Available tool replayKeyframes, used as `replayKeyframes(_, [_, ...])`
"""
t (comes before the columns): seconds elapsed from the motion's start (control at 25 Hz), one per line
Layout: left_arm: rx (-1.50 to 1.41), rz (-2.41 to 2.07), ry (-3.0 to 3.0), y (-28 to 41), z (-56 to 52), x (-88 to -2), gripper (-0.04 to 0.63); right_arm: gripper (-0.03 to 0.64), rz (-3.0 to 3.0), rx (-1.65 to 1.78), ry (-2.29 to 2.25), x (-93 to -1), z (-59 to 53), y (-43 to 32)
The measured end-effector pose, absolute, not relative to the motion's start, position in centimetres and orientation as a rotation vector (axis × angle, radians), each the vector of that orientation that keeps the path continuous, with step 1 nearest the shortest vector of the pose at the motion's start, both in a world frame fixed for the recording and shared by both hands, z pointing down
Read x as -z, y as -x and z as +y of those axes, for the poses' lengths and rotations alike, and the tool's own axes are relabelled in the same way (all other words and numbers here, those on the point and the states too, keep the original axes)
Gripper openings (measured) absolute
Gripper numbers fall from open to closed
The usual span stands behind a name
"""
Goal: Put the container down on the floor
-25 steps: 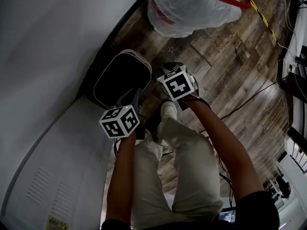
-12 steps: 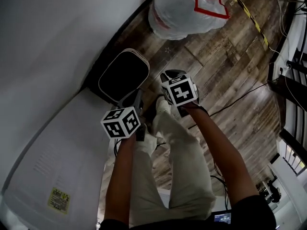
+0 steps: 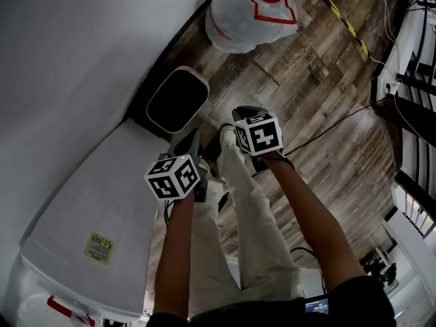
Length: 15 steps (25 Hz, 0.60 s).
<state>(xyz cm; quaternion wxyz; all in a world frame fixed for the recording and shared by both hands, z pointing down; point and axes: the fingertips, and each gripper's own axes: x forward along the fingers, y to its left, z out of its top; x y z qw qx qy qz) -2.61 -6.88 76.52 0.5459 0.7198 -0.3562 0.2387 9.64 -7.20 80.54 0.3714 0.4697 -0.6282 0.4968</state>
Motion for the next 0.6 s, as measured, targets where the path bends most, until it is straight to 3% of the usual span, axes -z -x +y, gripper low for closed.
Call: replayKeyframes(0.6, [-0.571, -0.827, -1.822, 3.2, -6.6, -66.0, 0.018, 0.034, -1.749, -1.186, -1.265, -68.9, -6.3, -5.8])
